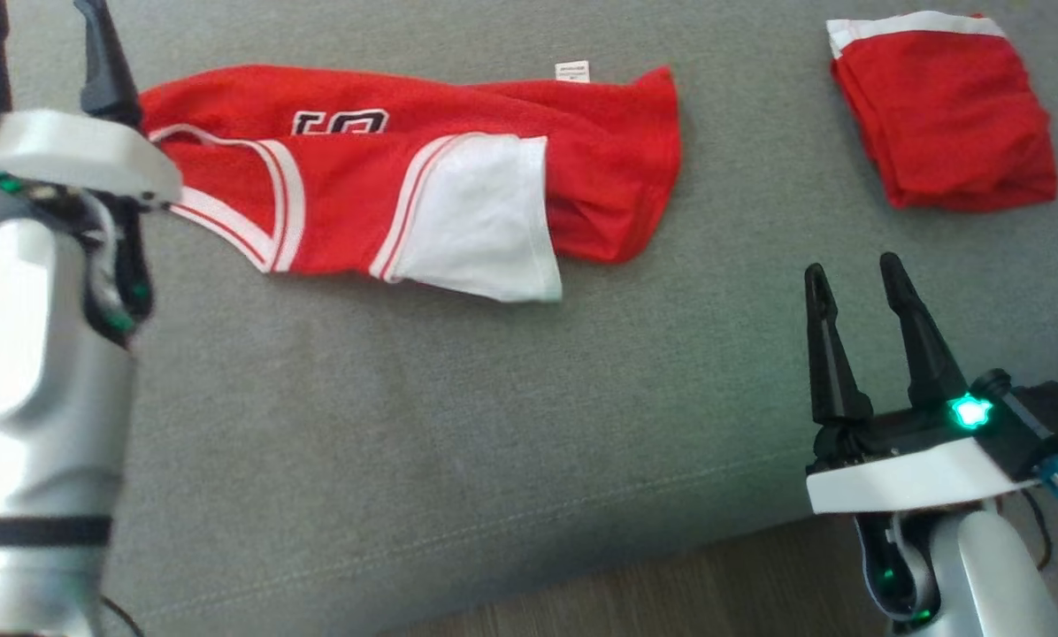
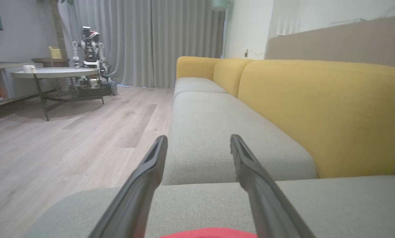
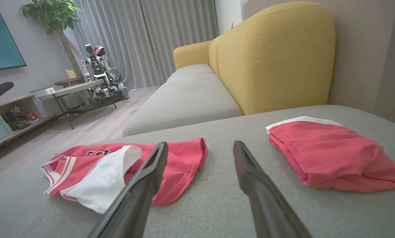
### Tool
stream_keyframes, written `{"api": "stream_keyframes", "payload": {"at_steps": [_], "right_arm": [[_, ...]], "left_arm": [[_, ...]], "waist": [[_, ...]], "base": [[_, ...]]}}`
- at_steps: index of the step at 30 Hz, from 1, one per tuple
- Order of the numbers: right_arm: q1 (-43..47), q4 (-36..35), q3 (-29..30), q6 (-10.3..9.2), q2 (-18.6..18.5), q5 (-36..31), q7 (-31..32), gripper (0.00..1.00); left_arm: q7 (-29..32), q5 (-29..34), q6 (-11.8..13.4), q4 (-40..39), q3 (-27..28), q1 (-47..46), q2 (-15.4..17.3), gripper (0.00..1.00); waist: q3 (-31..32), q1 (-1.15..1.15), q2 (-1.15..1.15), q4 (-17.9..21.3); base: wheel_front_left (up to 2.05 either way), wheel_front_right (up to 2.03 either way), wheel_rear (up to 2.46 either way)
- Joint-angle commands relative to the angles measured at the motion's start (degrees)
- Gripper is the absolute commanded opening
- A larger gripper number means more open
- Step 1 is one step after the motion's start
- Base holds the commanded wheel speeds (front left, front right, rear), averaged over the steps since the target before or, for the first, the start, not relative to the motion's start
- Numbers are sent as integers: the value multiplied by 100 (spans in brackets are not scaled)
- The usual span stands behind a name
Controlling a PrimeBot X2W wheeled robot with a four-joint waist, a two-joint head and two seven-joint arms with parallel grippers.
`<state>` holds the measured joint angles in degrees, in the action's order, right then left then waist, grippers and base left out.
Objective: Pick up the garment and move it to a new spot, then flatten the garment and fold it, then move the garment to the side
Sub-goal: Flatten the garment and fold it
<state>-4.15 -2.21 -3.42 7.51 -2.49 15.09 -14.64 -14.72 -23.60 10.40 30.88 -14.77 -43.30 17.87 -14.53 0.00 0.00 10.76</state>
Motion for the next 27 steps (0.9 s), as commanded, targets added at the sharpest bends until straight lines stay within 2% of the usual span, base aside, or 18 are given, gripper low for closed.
{"api": "stream_keyframes", "payload": {"at_steps": [1,4,6,9,12,15,17,21,27], "right_arm": [[-149,-189,-117,-2,-39,-42,-36,100],[-122,-156,-143,-2,-39,-42,-36,100],[-107,-140,-160,-2,-39,-35,-36,100],[-74,-128,-182,-2,-39,-33,-36,100],[-61,-125,-179,-2,-39,-42,-36,100],[-70,-121,-196,-2,-39,-57,-36,100],[-95,-116,-216,-2,-39,-60,-36,100],[-155,-114,-274,-2,-39,-68,-36,100],[-157,-117,-223,-2,-39,-53,-36,100]], "left_arm": [[-27,98,146,-446,338,85,33,100],[-27,111,245,-942,554,675,-363,100],[-27,62,186,-1117,557,1112,-653,100],[-28,-150,-82,-1206,351,1765,-1142,100],[-7,-450,-370,-1067,-73,2196,-1399,100],[109,-764,-502,-765,-483,2280,-1479,100],[199,-1184,-541,-563,-684,2203,-1493,100],[183,-2135,-423,-226,-1260,1796,-1497,100],[45,-2468,-349,-13,-1487,1456,-1498,100]], "waist": [[4,0,0,-64],[53,0,0,-107],[85,0,0,-122],[121,0,0,-135],[121,0,0,-153],[104,0,0,-159],[82,0,0,-146],[-2,0,0,-46],[-62,0,0,72]], "base": [[0,0,0],[0,0,0],[0,0,0],[0,0,0],[0,0,0],[0,0,0],[0,0,0],[0,0,0],[0,0,0]]}}
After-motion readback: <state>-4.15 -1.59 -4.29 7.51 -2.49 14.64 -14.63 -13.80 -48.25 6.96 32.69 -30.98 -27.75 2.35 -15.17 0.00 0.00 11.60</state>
